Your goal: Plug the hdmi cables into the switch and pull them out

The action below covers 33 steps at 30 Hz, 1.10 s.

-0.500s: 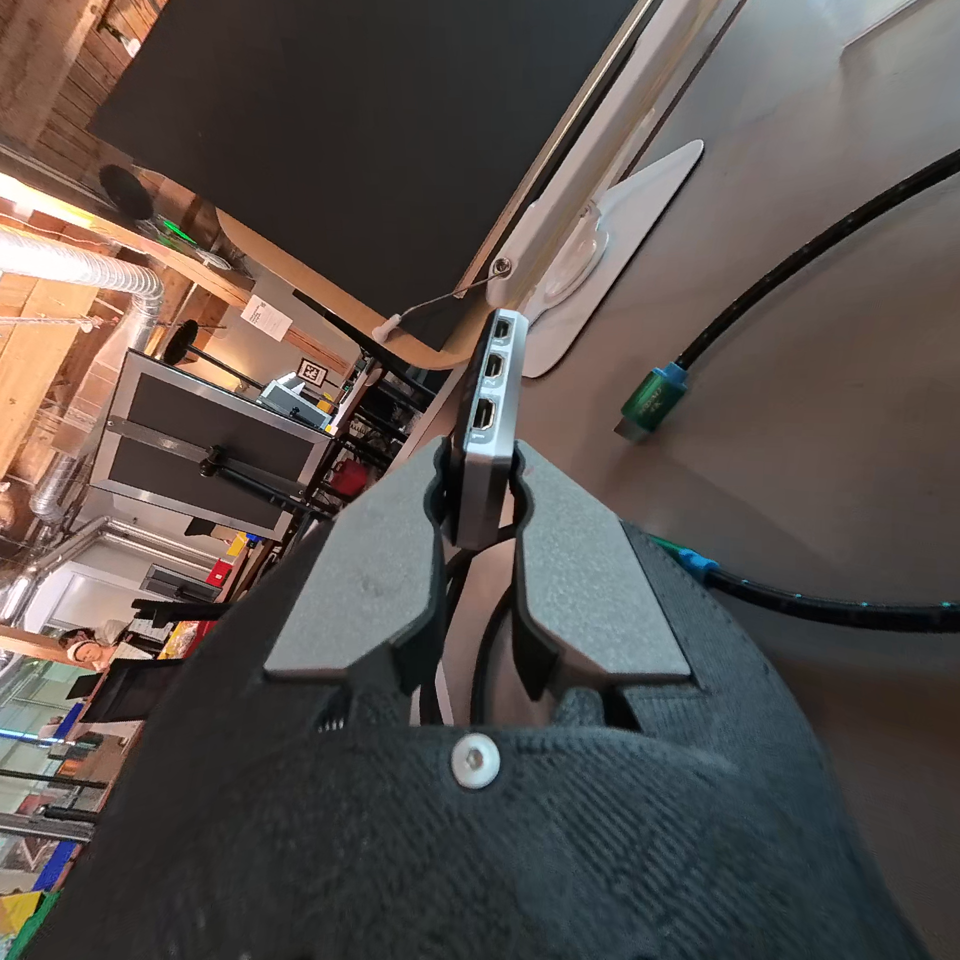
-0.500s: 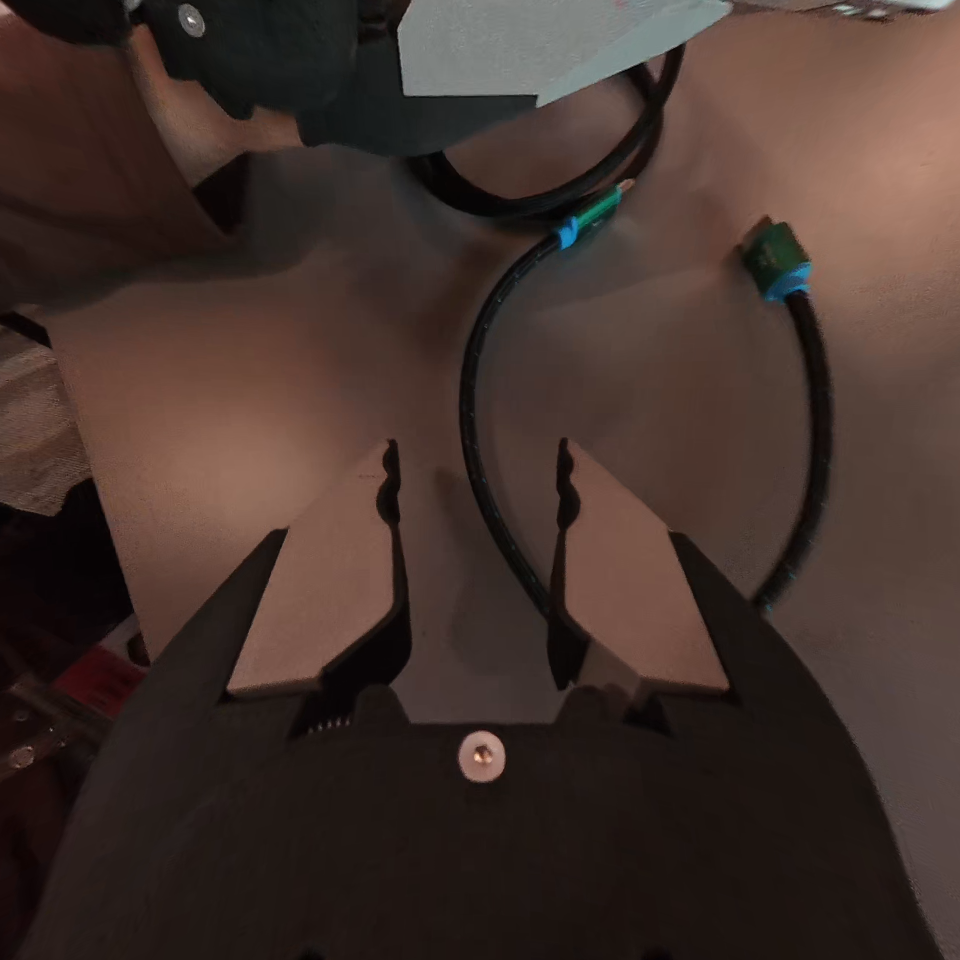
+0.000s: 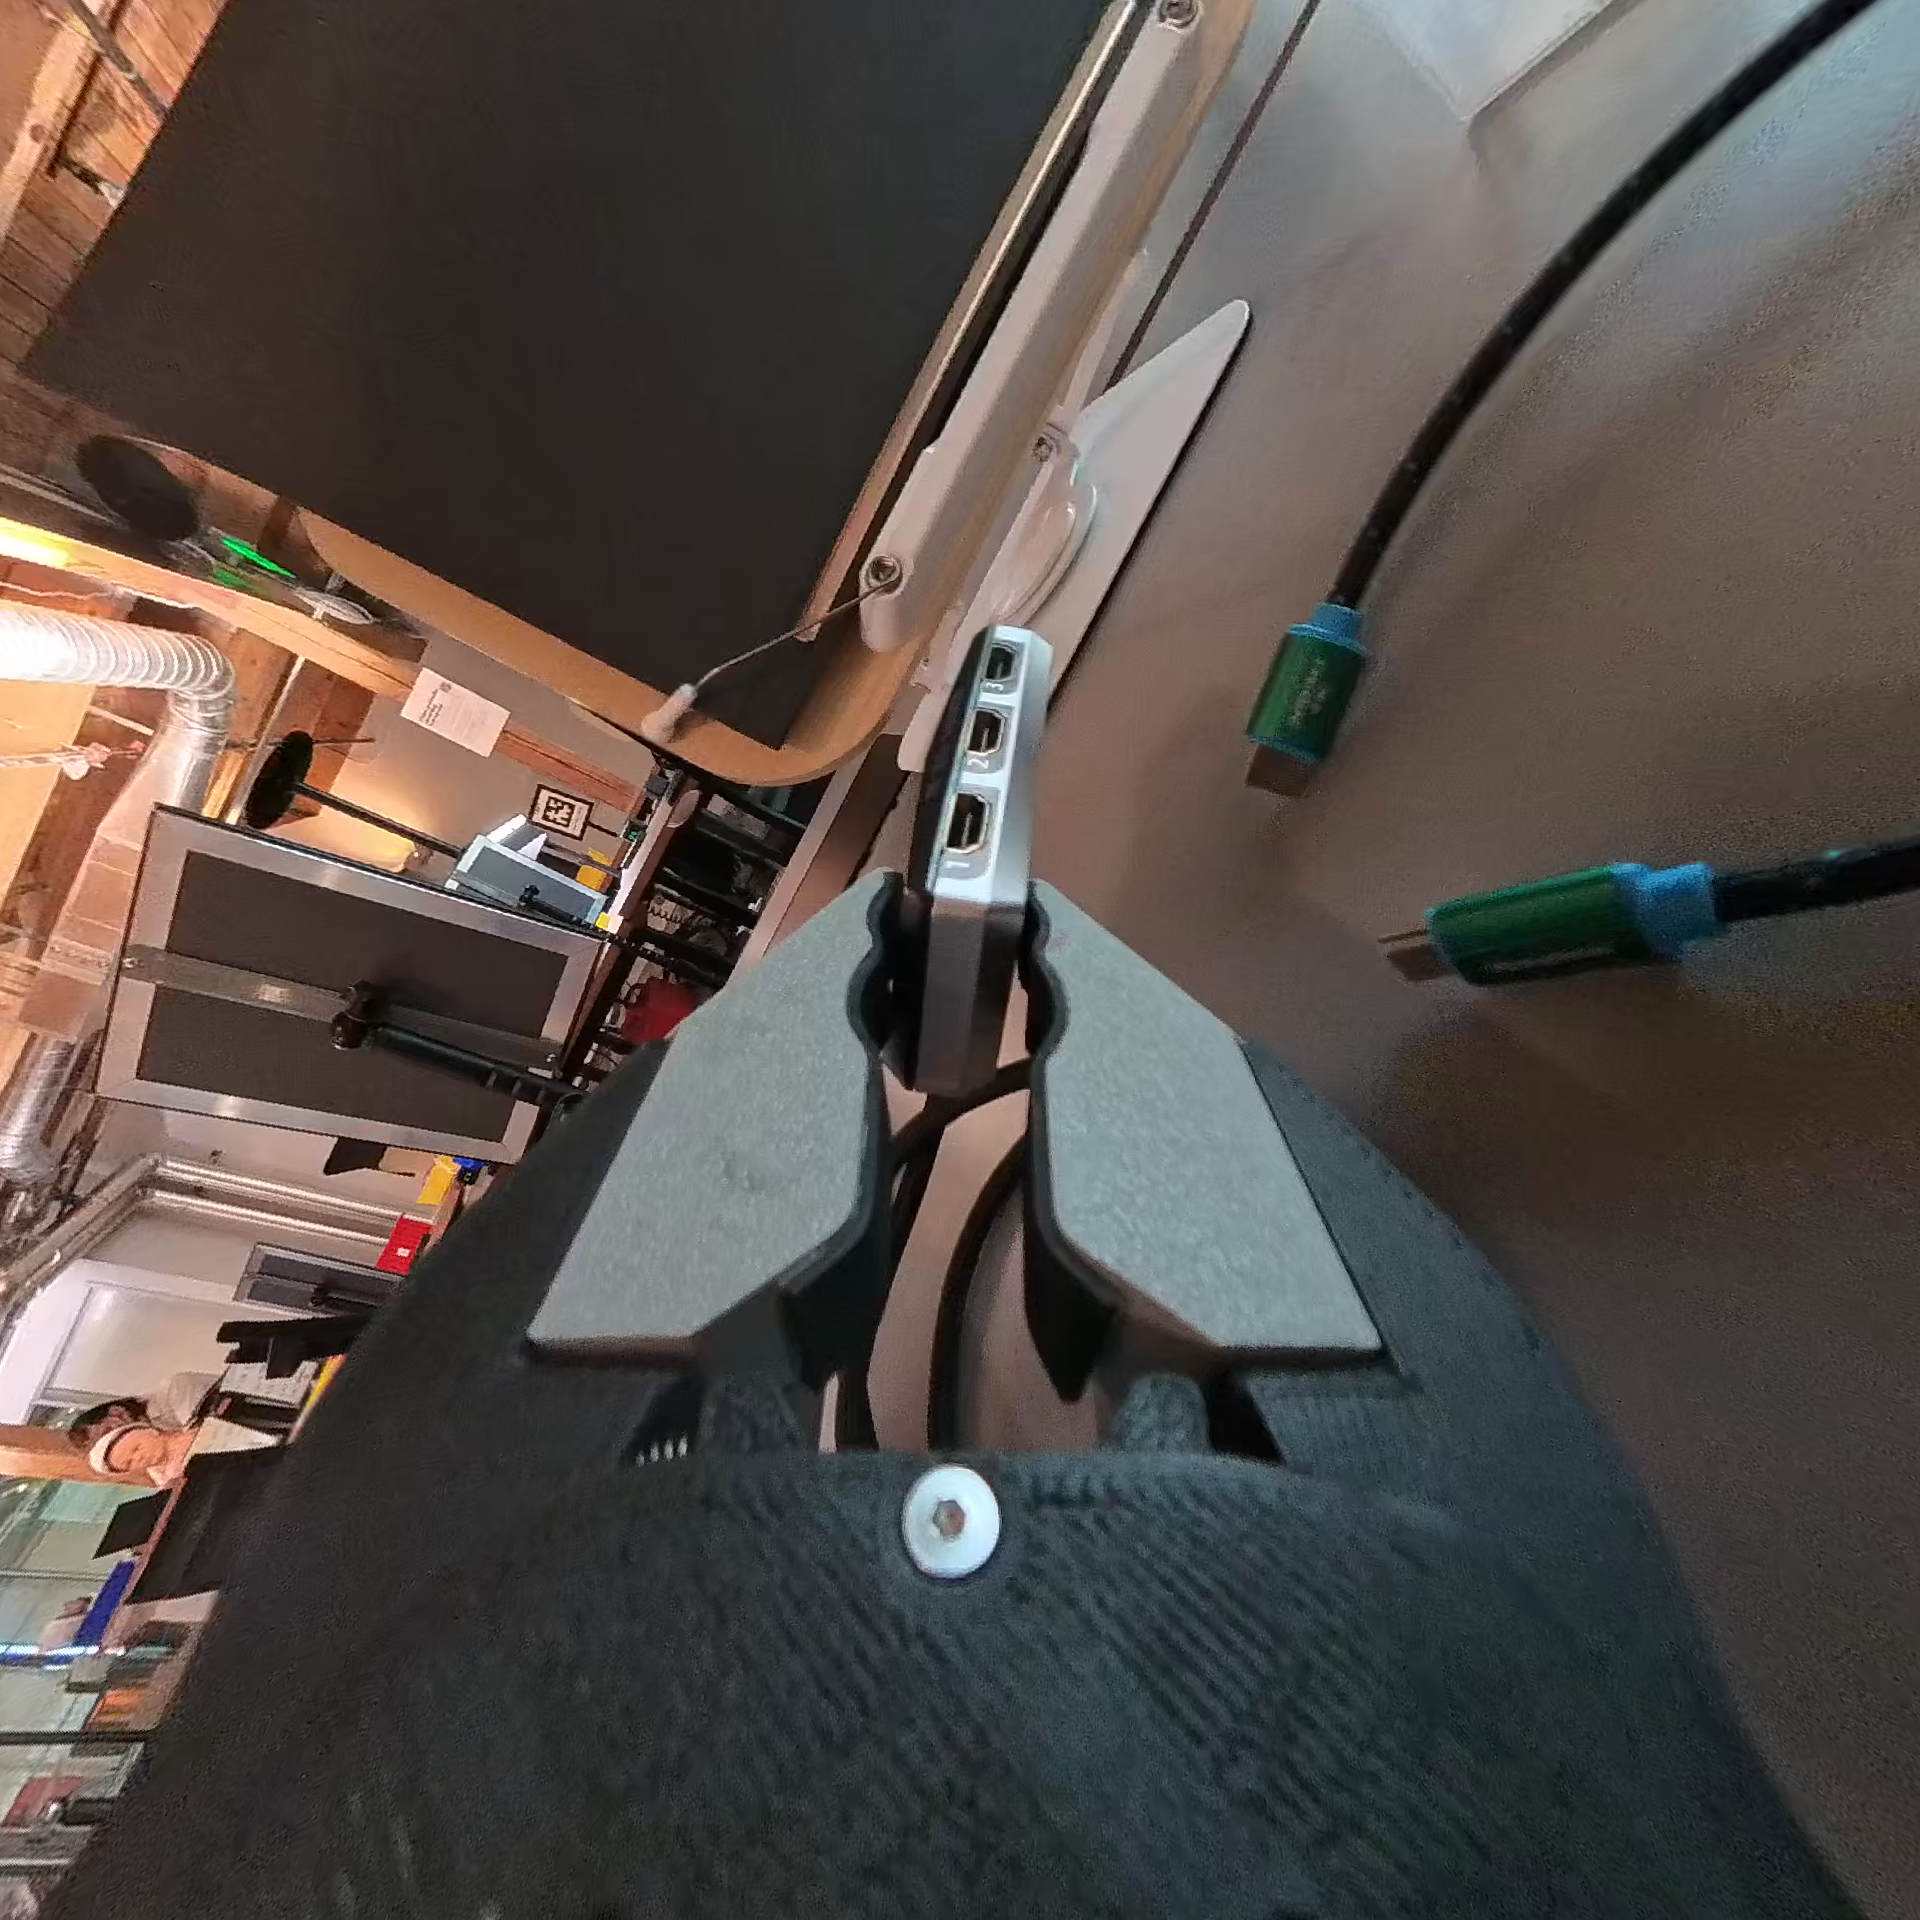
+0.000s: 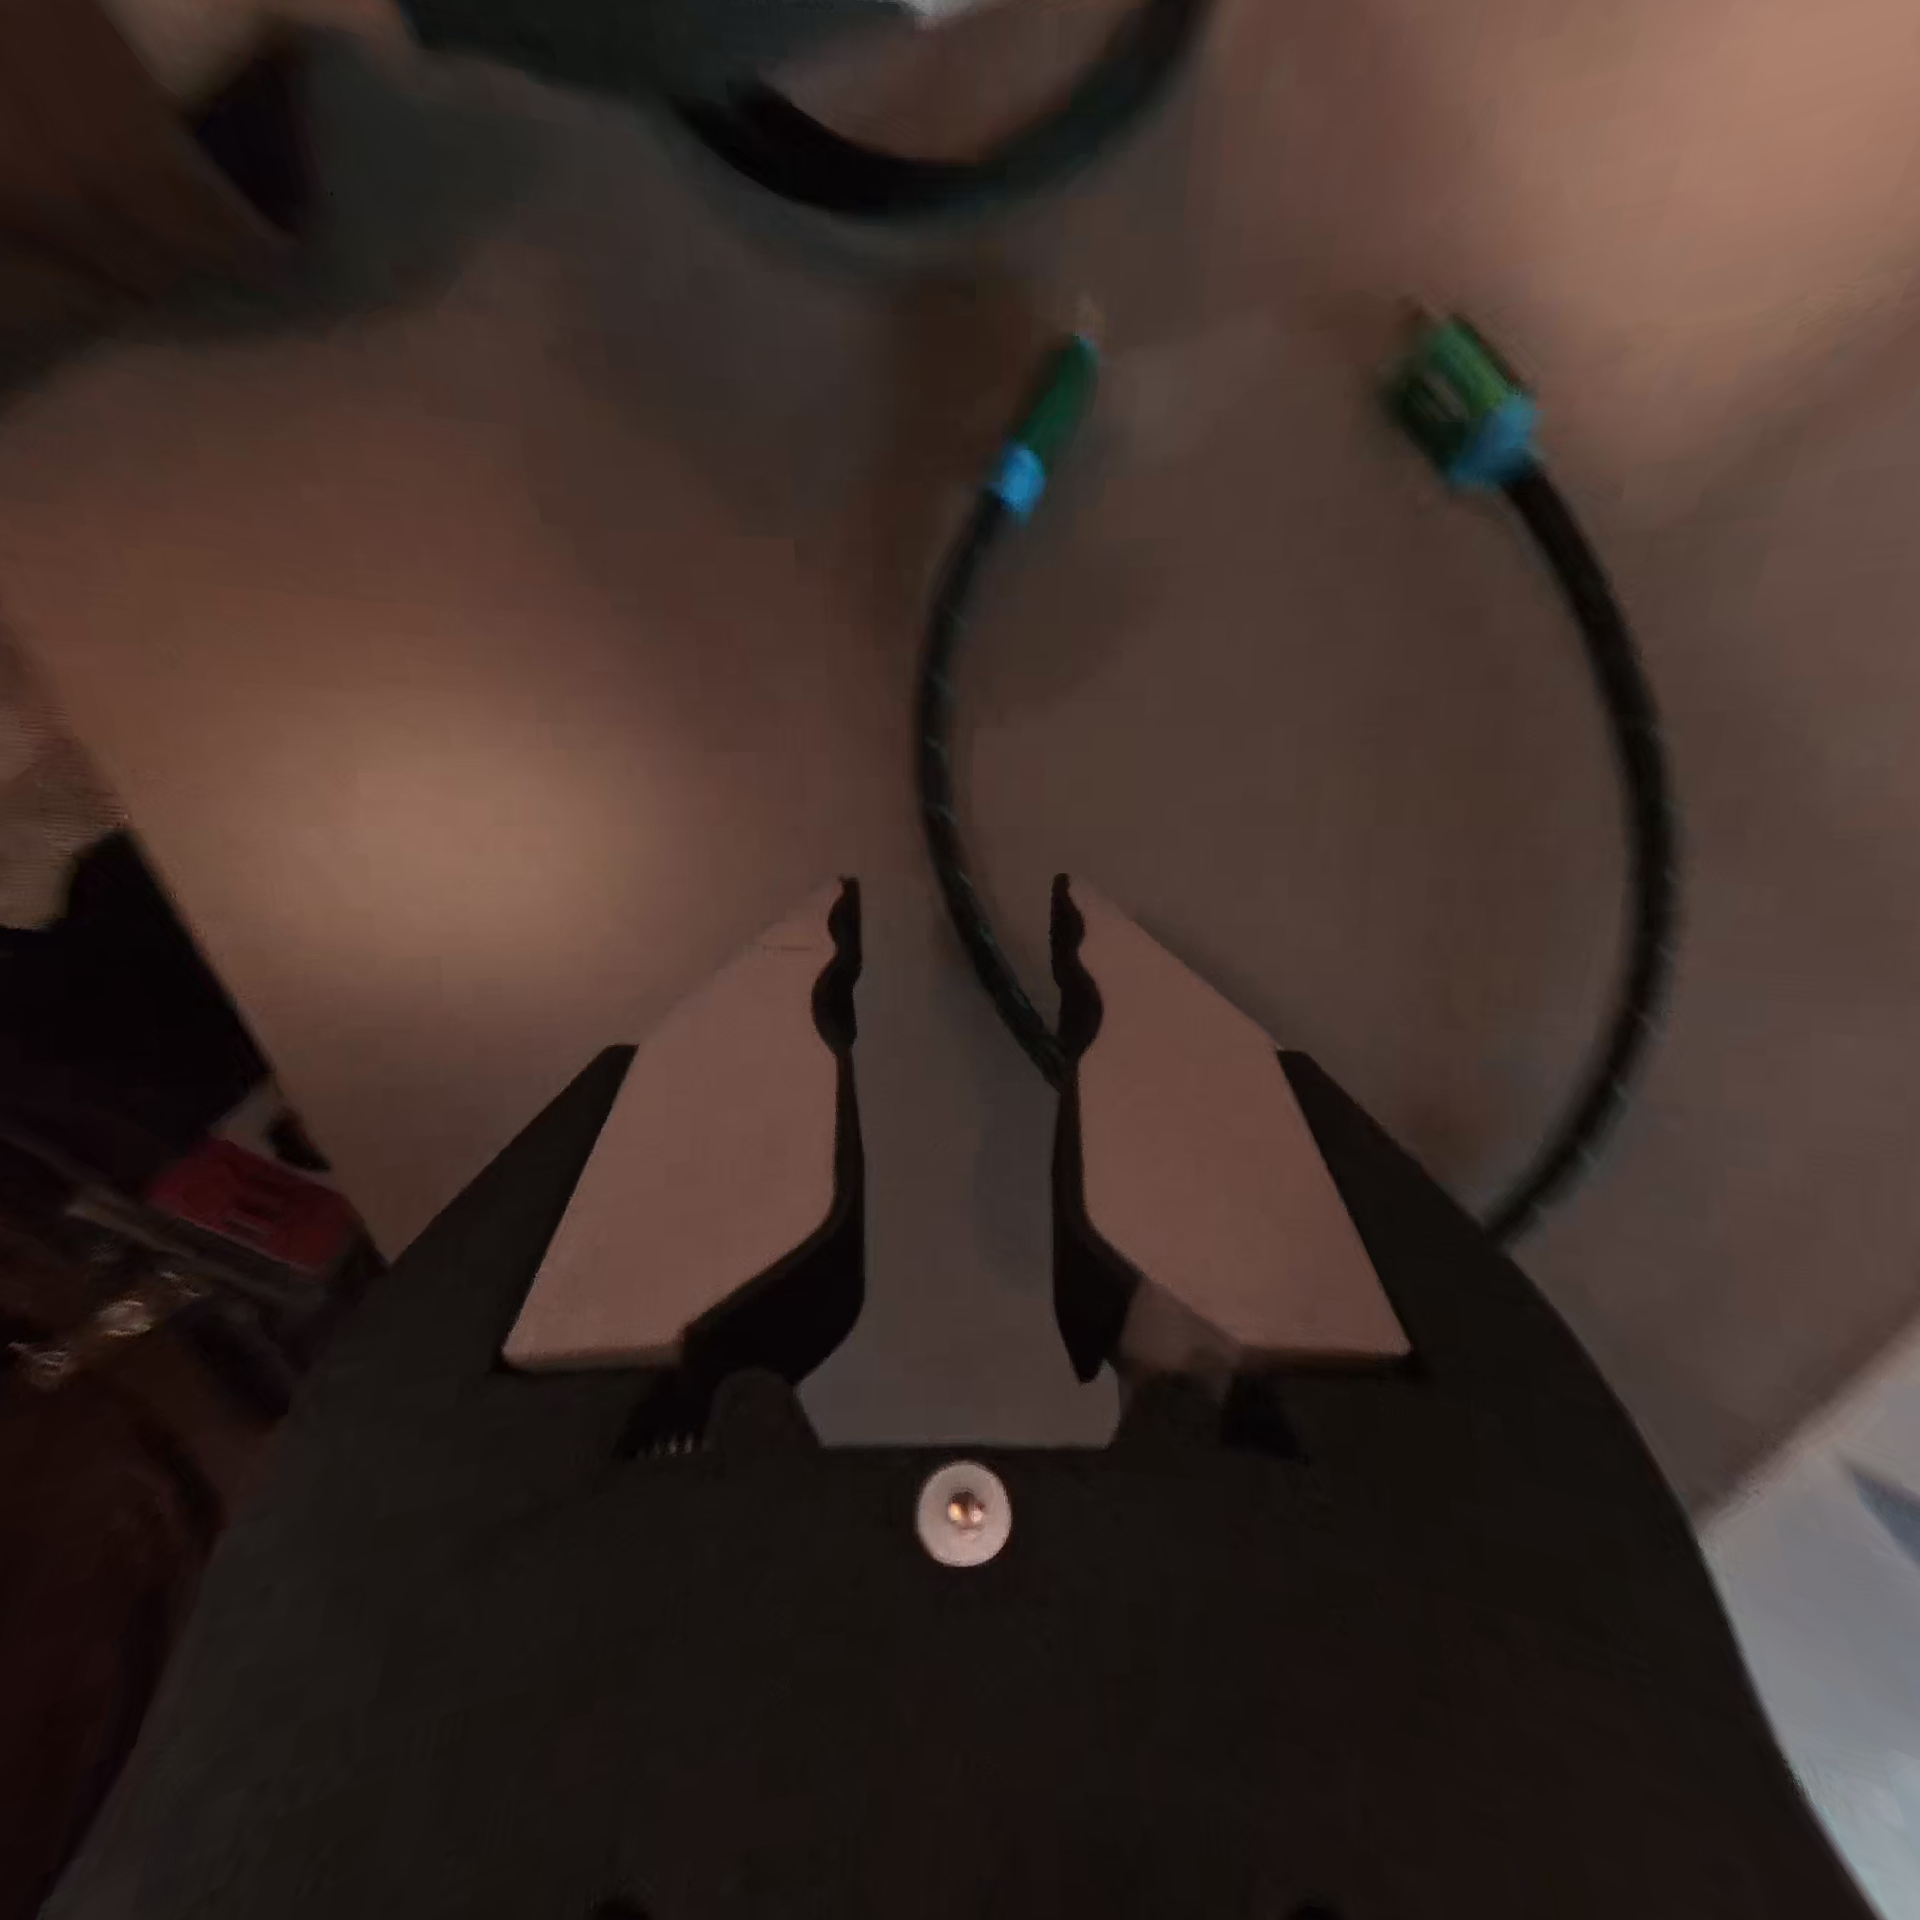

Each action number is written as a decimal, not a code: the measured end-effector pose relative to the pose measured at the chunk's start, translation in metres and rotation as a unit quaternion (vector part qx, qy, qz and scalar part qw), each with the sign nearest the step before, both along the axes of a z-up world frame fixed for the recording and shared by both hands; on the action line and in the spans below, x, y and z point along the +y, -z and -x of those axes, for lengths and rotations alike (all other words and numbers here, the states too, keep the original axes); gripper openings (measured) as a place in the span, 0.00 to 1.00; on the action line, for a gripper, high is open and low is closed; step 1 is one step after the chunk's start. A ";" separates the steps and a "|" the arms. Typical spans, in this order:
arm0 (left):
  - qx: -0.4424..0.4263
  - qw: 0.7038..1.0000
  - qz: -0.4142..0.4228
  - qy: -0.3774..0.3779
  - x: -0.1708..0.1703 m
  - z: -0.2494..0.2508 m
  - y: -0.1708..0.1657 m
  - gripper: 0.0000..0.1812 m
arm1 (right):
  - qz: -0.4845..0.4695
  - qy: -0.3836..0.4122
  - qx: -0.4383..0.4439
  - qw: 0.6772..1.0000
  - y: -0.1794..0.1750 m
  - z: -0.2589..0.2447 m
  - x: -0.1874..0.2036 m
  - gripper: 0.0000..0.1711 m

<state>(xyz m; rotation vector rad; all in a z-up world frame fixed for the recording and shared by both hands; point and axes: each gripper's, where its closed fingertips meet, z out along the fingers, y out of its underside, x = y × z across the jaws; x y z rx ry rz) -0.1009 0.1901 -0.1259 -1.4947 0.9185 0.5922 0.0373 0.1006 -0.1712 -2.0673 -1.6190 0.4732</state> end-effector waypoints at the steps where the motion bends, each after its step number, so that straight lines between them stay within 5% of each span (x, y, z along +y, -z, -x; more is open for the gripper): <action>1: 0.004 1.000 0.002 0.001 -0.001 -0.001 0.002 0.11 | 0.014 -0.017 0.012 1.000 0.001 0.014 -0.007 0.22; 3: 0.013 1.000 0.005 0.006 -0.002 -0.003 0.005 0.11 | 0.004 -0.024 0.012 1.000 0.006 0.034 -0.004 0.27; 12: 0.013 1.000 0.008 -0.001 0.000 0.001 0.007 0.11 | 0.021 0.018 0.054 0.998 0.015 0.090 0.034 0.20; 16: 0.012 1.000 0.012 0.004 -0.001 0.001 0.006 0.11 | 0.020 -0.003 0.063 0.998 0.019 0.089 0.039 0.08; 21: 0.000 1.000 0.024 0.014 -0.004 -0.001 0.004 0.11 | -0.160 -0.059 0.042 0.984 0.008 0.071 0.053 0.07; 25: 0.000 0.998 0.045 0.046 -0.009 -0.012 0.008 0.11 | -0.385 -0.070 -0.046 0.919 -0.004 0.040 0.086 0.08; 33: 0.042 0.987 0.079 0.130 -0.026 -0.052 0.030 0.11 | -0.624 -0.116 -0.153 0.757 -0.024 0.022 0.083 0.04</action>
